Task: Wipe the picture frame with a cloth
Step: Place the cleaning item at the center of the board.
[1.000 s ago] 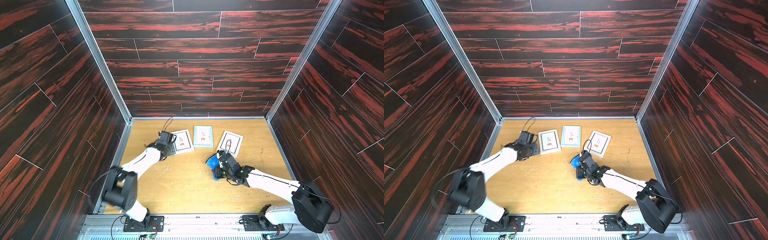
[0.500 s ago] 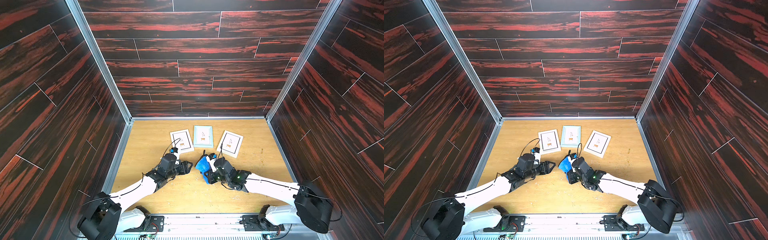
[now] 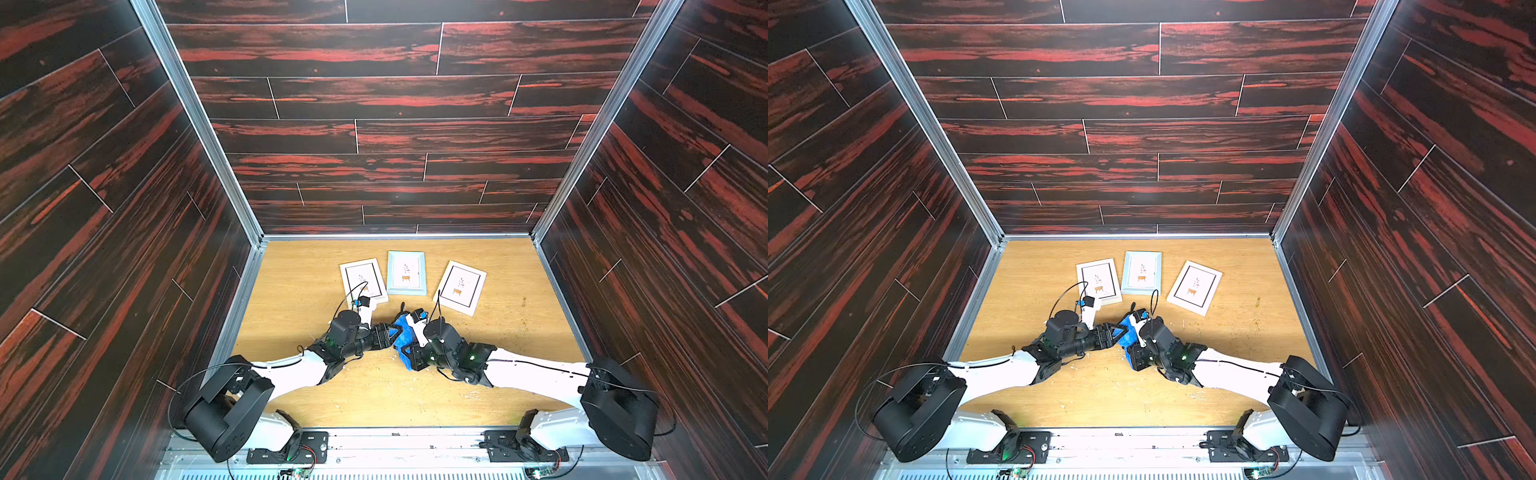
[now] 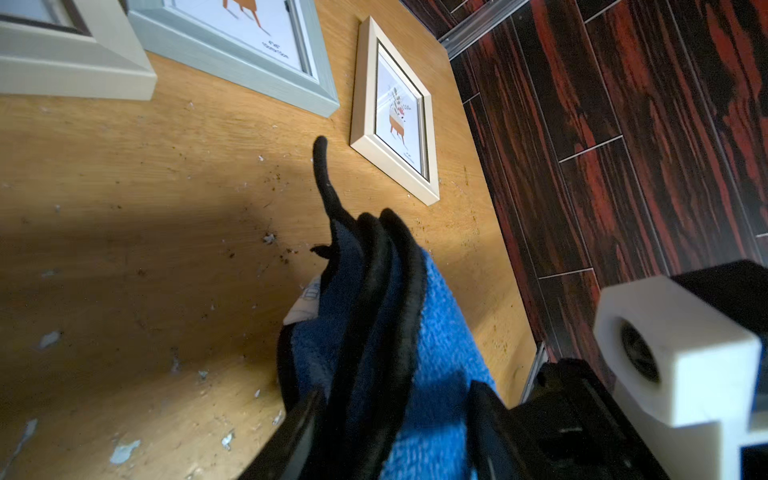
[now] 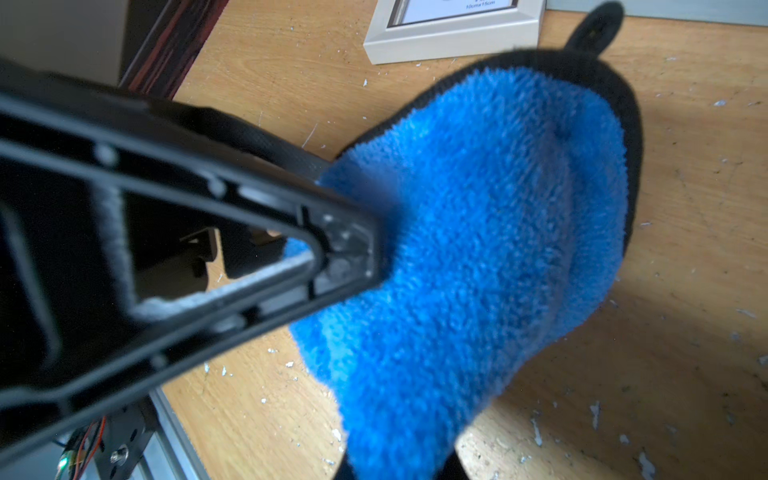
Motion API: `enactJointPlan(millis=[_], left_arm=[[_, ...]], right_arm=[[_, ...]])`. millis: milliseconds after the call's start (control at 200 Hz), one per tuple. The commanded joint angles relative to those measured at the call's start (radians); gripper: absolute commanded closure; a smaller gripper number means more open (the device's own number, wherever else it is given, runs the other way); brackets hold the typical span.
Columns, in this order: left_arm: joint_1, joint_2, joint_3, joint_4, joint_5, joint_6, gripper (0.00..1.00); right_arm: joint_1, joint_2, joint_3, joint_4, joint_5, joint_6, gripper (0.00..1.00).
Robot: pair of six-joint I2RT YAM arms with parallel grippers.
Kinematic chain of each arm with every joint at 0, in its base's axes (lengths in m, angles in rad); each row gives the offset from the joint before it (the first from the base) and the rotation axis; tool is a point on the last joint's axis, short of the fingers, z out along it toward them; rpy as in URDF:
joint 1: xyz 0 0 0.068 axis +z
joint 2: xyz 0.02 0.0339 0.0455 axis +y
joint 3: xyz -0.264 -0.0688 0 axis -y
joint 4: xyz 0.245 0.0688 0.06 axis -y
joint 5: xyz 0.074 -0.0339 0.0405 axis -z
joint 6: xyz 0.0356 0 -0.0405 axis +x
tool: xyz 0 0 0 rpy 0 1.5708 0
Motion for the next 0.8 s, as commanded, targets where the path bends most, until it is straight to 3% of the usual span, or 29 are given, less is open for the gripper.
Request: enactJointPlan(millis=[0, 170, 291, 576, 797], left_arm=[[-0.014, 0.002, 0.046, 0.018, 0.023, 0.012, 0.57], [-0.014, 0.024, 0.077, -0.051, 0.007, 0.030, 0.87], [-0.012, 0.021, 0.100, -0.202, -0.037, 0.093, 0.97], [0.026, -0.073, 0.000, -0.438, -0.122, 0.144, 1.00], [0.038, -0.044, -0.080, -0.494, -0.143, 0.104, 1.00]], right_arm=[[0.008, -0.001, 0.023, -0.008, 0.043, 0.009, 1.00], [0.007, 0.006, 0.065, -0.123, 0.146, 0.003, 0.94], [0.010, -0.001, 0.084, -0.168, 0.168, -0.031, 0.83], [0.087, 0.015, 0.127, -0.206, 0.148, -0.163, 0.48], [0.089, -0.010, 0.131, -0.228, 0.214, -0.140, 0.37]])
